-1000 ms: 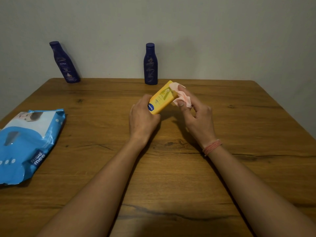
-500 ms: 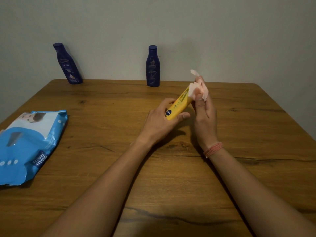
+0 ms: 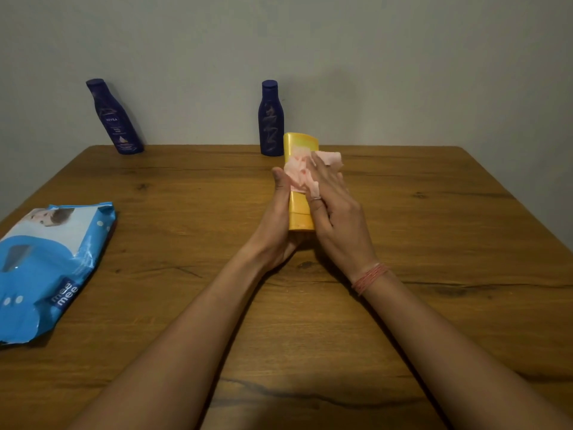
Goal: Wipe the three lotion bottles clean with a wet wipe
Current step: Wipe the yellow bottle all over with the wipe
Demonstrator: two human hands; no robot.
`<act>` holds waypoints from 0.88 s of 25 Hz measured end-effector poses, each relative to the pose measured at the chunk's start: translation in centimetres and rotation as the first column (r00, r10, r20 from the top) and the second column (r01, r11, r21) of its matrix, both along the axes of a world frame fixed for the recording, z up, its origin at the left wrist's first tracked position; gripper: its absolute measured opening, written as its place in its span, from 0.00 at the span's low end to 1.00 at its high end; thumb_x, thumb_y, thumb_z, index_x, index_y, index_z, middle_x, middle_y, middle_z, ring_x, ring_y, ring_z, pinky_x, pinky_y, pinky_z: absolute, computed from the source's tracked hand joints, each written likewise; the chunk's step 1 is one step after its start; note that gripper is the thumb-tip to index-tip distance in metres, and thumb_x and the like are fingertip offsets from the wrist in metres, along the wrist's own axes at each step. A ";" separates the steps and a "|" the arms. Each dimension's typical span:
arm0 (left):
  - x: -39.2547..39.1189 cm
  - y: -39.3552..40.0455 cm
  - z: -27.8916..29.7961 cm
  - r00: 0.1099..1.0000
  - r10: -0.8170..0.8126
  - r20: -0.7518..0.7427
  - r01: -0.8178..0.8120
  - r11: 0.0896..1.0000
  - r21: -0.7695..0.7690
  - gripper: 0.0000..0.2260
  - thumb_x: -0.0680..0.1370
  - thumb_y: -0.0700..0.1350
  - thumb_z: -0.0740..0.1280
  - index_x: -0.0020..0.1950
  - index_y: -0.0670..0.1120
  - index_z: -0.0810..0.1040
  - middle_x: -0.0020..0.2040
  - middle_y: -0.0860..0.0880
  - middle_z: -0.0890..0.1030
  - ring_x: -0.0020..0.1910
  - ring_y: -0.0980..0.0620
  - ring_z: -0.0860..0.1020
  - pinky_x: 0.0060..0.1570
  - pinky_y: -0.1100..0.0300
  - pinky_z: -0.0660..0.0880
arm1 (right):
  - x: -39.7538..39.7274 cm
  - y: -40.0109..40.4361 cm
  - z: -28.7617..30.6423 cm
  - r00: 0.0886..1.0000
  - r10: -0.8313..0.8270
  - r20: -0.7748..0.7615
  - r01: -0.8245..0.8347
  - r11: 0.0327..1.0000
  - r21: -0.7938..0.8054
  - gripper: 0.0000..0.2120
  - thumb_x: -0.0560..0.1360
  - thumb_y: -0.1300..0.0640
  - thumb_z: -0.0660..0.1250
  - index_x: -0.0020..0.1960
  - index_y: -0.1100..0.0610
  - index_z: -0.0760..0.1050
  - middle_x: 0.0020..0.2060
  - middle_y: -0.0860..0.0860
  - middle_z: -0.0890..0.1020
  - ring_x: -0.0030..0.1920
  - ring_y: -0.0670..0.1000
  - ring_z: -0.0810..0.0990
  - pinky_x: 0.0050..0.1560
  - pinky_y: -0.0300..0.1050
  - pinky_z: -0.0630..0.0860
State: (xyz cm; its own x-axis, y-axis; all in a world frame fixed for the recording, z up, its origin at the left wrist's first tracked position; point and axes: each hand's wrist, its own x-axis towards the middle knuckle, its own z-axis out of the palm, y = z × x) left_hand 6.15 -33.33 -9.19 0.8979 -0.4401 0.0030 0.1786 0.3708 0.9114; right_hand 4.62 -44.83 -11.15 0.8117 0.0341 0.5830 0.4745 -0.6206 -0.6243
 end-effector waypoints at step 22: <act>2.1 2.2 -0.2 0.911 0.178 -0.373 -0.285 0.924 -0.255 0.27 0.82 0.62 0.55 0.60 0.40 0.78 0.46 0.40 0.85 0.46 0.44 0.84 0.49 0.48 0.81 | -0.5 0.0 0.0 0.970 0.222 -0.095 -0.225 0.974 -0.013 0.18 0.80 0.52 0.61 0.68 0.54 0.73 0.68 0.51 0.75 0.71 0.46 0.70 0.71 0.46 0.69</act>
